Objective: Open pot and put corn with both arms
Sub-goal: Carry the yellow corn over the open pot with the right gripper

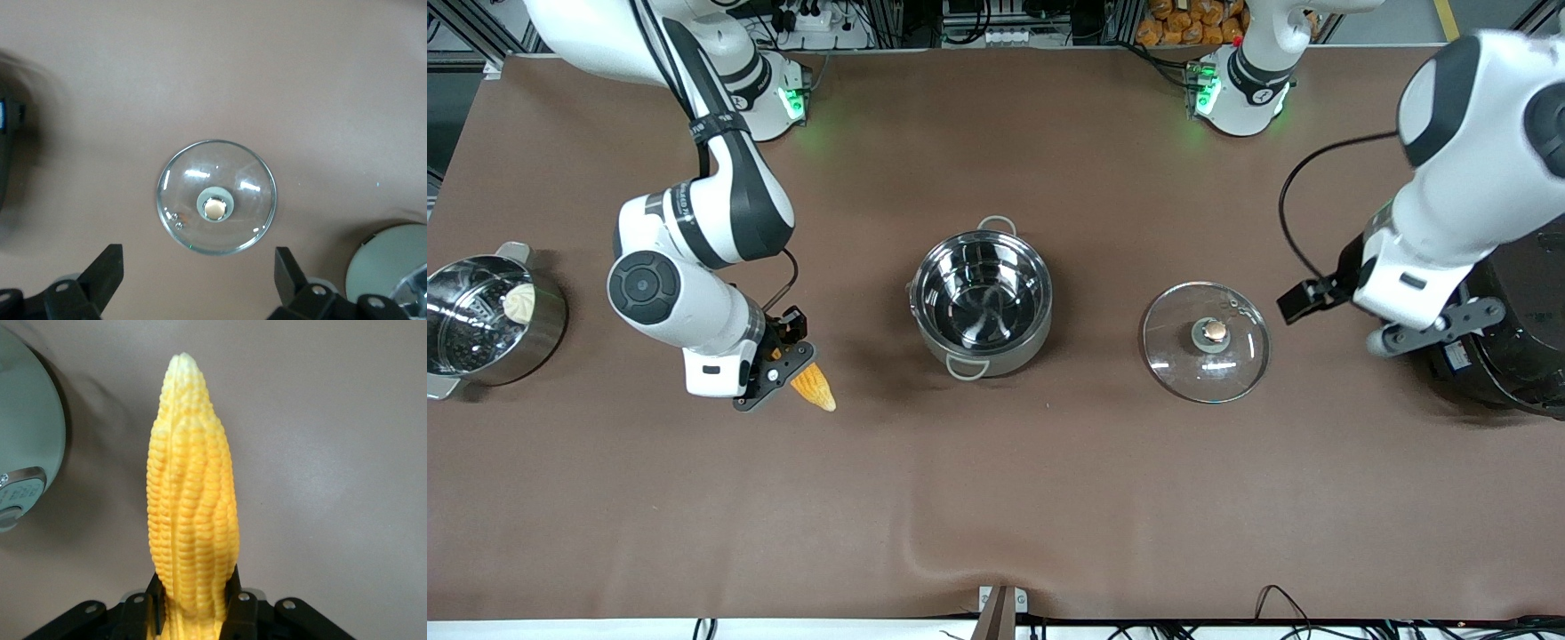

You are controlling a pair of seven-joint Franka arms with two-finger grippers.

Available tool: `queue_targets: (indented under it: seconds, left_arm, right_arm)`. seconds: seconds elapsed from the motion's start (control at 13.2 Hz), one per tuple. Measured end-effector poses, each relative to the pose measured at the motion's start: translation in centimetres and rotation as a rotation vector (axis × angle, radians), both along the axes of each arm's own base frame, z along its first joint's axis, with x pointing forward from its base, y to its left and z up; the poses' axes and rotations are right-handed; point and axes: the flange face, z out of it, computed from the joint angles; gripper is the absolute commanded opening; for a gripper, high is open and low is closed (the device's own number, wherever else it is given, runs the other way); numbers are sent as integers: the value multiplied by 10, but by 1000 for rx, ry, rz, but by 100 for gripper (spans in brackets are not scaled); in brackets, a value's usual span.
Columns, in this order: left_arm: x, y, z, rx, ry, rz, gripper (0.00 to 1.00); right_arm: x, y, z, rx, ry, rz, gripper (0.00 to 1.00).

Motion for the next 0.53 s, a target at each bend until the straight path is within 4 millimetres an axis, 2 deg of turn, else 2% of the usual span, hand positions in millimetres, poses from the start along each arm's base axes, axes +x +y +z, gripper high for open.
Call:
queue_targets:
  seconds: [0.15, 0.53]
  left_arm:
    - [-10, 3, 17, 0, 0, 1, 100]
    - [-24, 3, 40, -3, -13, -5, 100]
  right_arm:
    - [0, 0, 0, 0, 0, -1, 0]
    - [-3, 10, 0, 1, 1, 10, 0]
